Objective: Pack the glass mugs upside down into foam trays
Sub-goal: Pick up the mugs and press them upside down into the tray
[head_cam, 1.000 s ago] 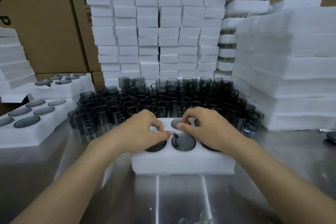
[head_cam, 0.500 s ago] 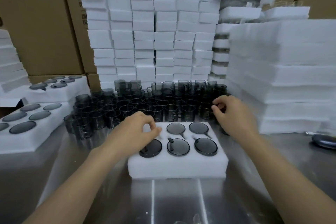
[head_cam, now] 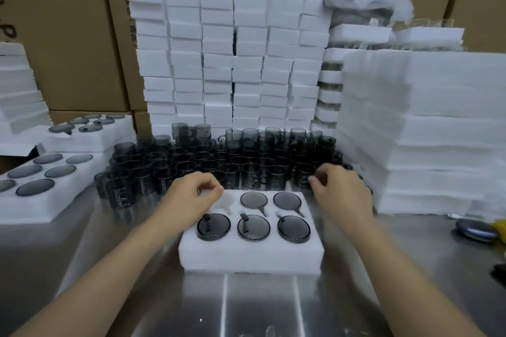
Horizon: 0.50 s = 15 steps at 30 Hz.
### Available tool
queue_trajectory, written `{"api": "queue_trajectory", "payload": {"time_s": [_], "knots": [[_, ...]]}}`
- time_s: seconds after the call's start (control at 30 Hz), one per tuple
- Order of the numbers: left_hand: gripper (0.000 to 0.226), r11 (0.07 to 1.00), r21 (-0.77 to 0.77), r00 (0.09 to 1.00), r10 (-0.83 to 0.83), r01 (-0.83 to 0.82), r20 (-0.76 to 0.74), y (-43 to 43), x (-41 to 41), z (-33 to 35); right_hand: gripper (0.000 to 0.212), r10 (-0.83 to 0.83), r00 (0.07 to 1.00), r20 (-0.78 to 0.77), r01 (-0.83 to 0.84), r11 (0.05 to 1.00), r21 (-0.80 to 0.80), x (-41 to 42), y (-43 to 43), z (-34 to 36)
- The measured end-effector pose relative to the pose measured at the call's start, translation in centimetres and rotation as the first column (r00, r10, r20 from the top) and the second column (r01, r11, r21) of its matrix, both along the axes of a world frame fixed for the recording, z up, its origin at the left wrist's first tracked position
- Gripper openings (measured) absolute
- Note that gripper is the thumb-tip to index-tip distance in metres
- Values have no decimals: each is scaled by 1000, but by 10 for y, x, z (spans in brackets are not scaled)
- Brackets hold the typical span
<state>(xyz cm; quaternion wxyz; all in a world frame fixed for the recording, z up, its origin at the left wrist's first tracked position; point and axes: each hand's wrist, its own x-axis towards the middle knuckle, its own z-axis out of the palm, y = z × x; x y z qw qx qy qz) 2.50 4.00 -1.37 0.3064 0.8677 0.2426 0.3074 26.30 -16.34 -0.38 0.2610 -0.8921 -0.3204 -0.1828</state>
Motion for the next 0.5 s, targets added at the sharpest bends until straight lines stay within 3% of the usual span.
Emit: {"api": "queue_trajectory", "payload": {"time_s": [0.07, 0.13, 0.17, 0.23, 0.33, 0.43, 0.5], "knots": [[18, 1000, 24, 1000, 0, 0, 9, -3, -2, 2, 10, 176, 984, 5, -173, 963, 207, -15, 3, 11], [11, 1000, 28, 998, -16, 14, 53, -10, -1, 6, 7, 382, 923, 50, -377, 867, 326, -35, 7, 17], [10, 999, 14, 995, -46, 45, 87, -15, -1, 9, 6, 469, 878, 93, -472, 816, 333, -45, 9, 18], [36, 991, -5, 981, -134, 136, 138, -24, 1, 12, 11, 592, 781, 200, -624, 731, 276, -63, 13, 16], [68, 970, 78, 953, -241, 230, 184, -37, 5, 12, 19, 636, 676, 372, -719, 680, 142, -79, 19, 7], [68, 969, 151, 942, -229, 196, 246, -41, 4, 13, 19, 637, 637, 434, -749, 646, 151, -86, 22, 0], [68, 966, 162, 938, -237, 200, 254, -37, 0, 15, 38, 647, 648, 401, -757, 607, 243, -86, 22, 0]]}}
